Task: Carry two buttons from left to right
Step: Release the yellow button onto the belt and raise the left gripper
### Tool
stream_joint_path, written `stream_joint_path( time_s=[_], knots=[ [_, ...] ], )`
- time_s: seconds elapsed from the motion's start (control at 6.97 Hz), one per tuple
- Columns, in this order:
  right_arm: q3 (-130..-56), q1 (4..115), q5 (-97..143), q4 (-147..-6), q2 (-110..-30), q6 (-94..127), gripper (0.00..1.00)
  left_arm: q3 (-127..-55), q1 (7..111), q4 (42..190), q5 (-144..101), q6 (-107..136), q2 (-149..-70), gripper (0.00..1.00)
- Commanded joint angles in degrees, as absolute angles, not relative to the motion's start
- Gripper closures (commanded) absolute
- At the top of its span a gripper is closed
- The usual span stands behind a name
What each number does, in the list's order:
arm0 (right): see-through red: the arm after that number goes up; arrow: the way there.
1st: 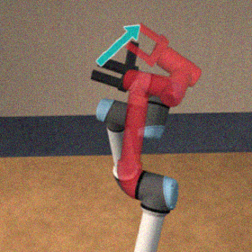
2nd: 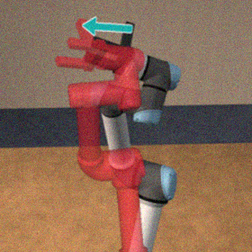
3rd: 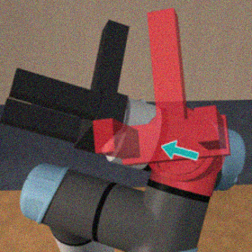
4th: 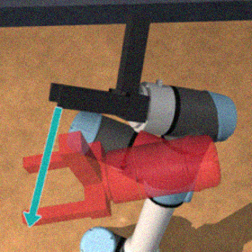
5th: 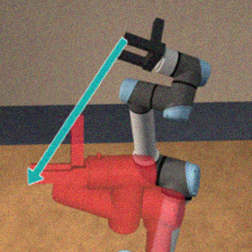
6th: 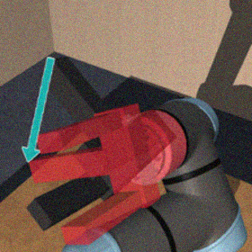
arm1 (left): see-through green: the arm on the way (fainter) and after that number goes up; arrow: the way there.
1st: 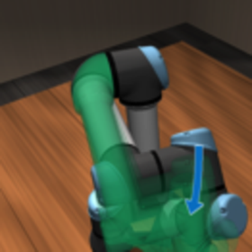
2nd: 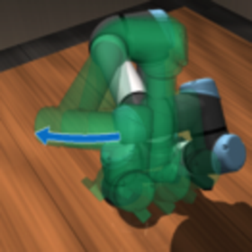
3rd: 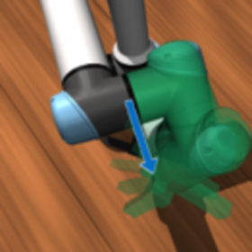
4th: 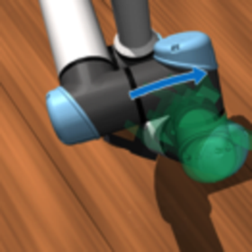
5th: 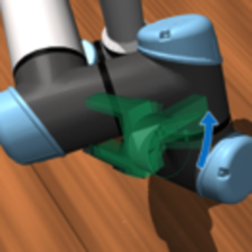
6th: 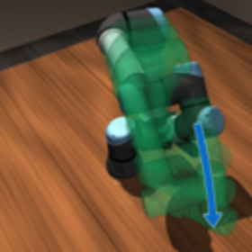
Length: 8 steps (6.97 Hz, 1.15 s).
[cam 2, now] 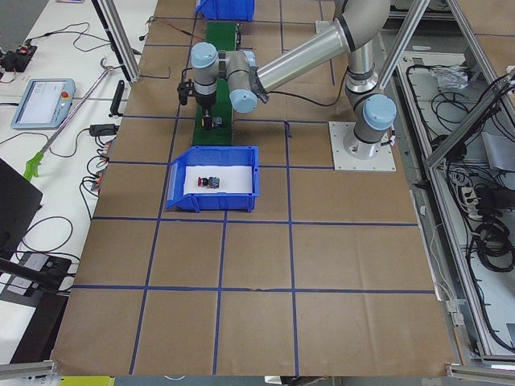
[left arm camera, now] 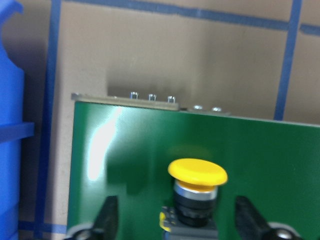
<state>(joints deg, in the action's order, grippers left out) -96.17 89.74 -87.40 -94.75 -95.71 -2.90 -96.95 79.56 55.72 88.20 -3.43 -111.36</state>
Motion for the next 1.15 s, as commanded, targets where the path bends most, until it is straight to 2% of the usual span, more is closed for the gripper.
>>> stream_joint_path(
  time_s=[0.0, 0.43, 1.0],
  knots=[
    [-96.24, 89.74, -87.54, -94.75, -95.71, -2.90, 0.00, -93.71, 79.72, 61.83, 88.15, -3.43, -108.65, 0.00],
    [-96.24, 89.74, -87.45, -94.75, -95.71, -2.90, 0.00, -84.93, 78.41, 75.99, 88.33, -8.05, -106.35, 0.00],
    [-96.15, 89.74, -87.71, -94.75, -95.71, -2.99, 0.00, -83.58, 63.59, 76.82, 88.24, -29.22, -107.66, 0.00]
  ],
)
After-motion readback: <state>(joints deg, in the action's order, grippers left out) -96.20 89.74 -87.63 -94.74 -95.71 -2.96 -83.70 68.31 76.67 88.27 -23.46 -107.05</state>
